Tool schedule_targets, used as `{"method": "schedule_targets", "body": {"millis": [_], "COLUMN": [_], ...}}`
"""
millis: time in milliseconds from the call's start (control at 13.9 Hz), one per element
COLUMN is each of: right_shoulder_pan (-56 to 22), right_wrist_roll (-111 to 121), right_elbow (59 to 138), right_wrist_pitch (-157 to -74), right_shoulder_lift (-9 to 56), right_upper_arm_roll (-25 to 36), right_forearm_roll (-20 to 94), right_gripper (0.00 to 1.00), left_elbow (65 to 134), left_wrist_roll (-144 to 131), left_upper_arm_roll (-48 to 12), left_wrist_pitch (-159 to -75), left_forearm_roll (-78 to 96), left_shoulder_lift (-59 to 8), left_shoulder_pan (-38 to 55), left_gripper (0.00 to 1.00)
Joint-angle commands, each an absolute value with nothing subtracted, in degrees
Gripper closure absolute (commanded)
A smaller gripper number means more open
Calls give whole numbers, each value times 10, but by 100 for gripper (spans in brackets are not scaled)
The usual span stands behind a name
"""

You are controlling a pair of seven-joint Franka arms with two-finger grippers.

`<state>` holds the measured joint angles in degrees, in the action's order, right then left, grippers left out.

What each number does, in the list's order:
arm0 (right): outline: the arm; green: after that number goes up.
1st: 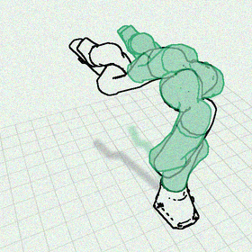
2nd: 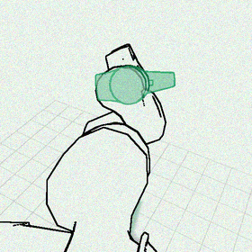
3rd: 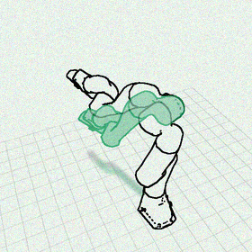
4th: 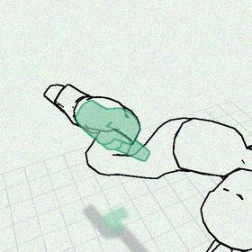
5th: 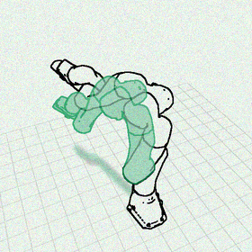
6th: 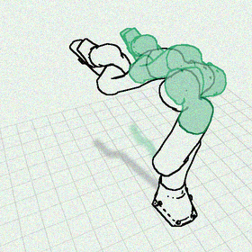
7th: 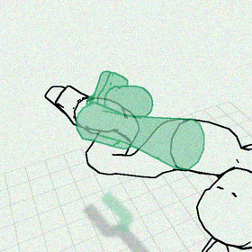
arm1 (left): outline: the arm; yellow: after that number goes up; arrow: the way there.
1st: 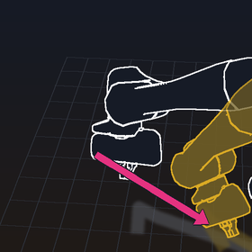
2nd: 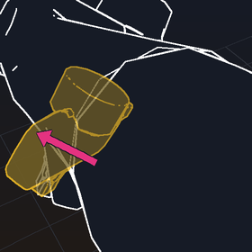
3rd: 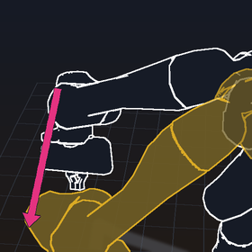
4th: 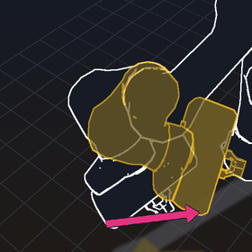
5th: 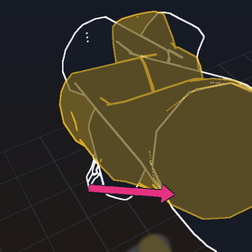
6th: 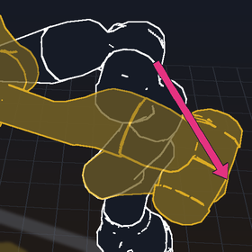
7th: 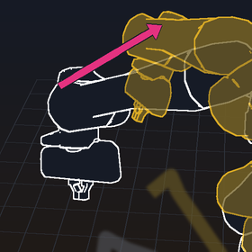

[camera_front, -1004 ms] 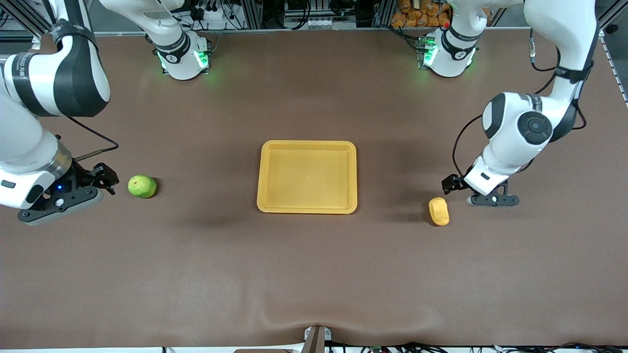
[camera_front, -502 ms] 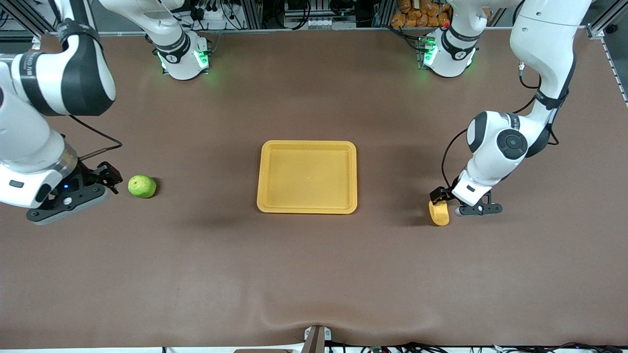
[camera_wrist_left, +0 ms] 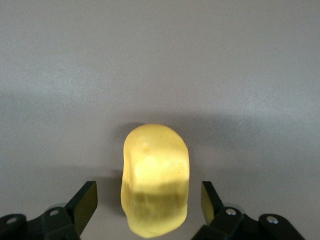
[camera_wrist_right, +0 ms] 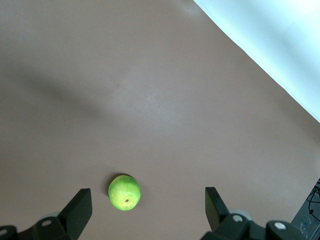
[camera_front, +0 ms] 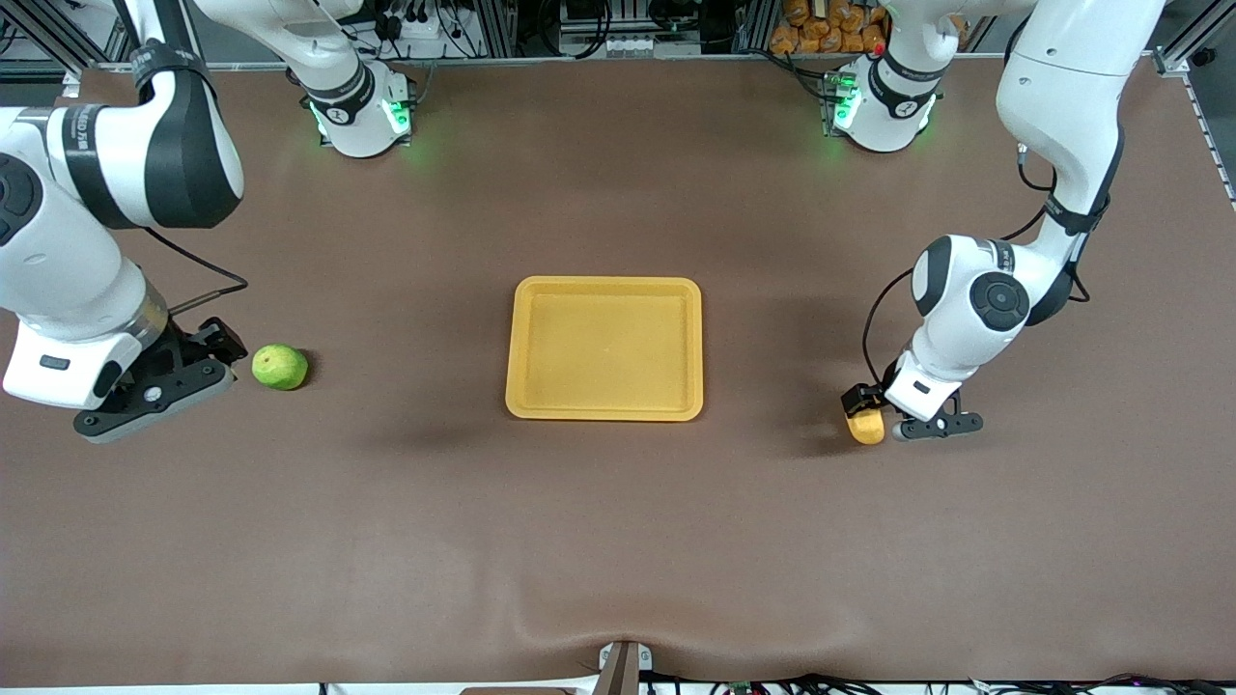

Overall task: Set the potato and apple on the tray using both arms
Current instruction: 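Lower the left gripper onto the yellow potato and close it, then carry the potato over the tray while the right gripper grasps the apple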

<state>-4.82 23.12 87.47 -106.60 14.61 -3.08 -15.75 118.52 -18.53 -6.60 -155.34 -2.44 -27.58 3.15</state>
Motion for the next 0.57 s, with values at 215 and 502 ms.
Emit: {"method": "schedule_targets", "body": {"millis": [215,502], "right_shoulder_pan": [-32,37], "right_wrist_roll": [234,187], "right_elbow": [867,927], "right_wrist_pitch": [-1057,-1094], "right_shoulder_lift": [156,177], "right_upper_arm_roll": [-36,-35], "right_forearm_roll": [-156,-34], "right_gripper": [0,0], "left_elbow": [1158,1157], "left_wrist_roll": [-197,-198], "left_upper_arm_roll": [-65,-65], "left_wrist_pitch": [-1557,-1557], "left_forearm_roll": [-18,-20], "left_shoulder_lift": [-302,-301], "left_shoulder_pan": [34,35], "left_gripper": [35,72]}}
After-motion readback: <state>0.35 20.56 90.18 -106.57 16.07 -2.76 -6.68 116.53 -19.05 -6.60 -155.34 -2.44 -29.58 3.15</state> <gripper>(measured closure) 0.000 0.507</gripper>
